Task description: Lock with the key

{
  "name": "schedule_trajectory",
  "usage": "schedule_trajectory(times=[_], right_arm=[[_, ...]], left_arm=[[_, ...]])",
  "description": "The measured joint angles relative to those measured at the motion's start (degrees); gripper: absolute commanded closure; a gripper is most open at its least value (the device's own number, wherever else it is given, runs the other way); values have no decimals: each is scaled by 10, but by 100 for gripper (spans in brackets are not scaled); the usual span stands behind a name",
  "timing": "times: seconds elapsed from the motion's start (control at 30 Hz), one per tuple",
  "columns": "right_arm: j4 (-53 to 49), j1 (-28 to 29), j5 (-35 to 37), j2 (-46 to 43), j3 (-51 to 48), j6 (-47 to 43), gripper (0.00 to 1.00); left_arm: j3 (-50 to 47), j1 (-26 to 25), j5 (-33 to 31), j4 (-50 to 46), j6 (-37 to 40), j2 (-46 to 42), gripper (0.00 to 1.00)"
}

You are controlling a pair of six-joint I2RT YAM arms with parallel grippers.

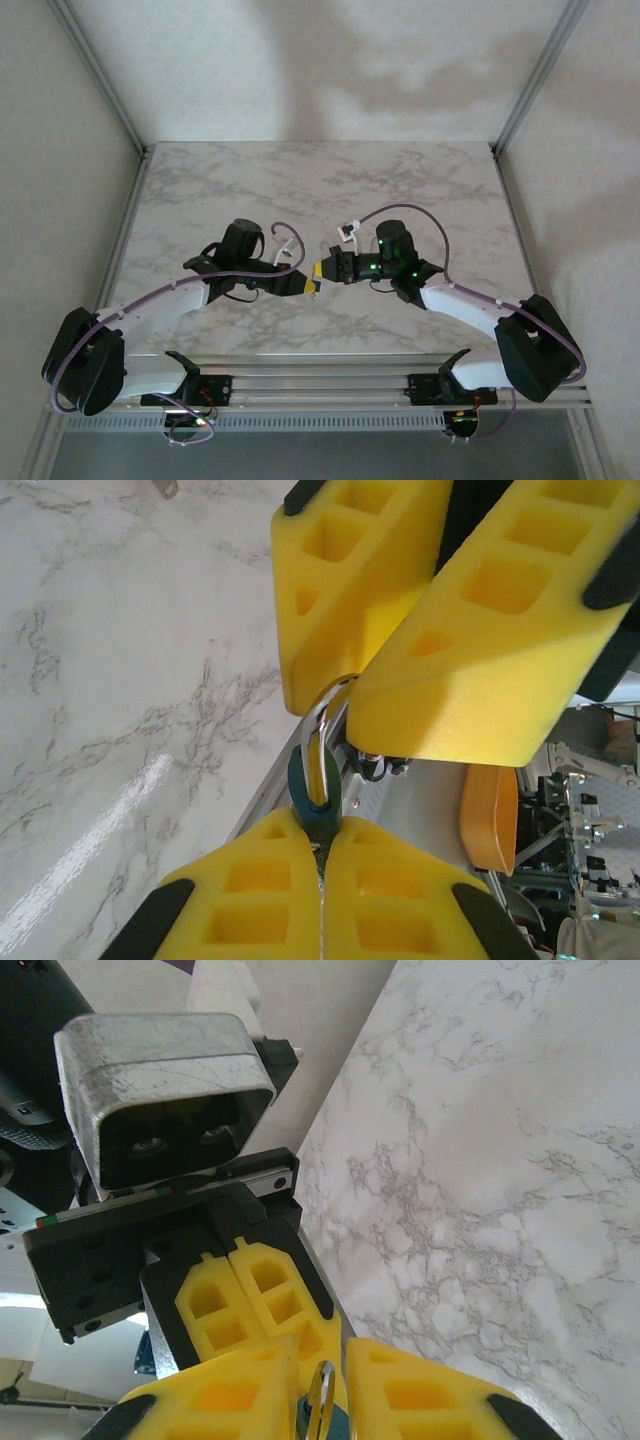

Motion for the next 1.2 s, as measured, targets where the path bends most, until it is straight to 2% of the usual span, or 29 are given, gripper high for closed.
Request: schedule_trajectory(times=[0.73,1.2], right_arm=[[10,4,0,-21,2,-6,90],[50,5,-5,-27,-4,-3,93]], left_arm=[[-31,1,39,59,-45,-36,100],[-49,1,45,105,-88,-62,100]])
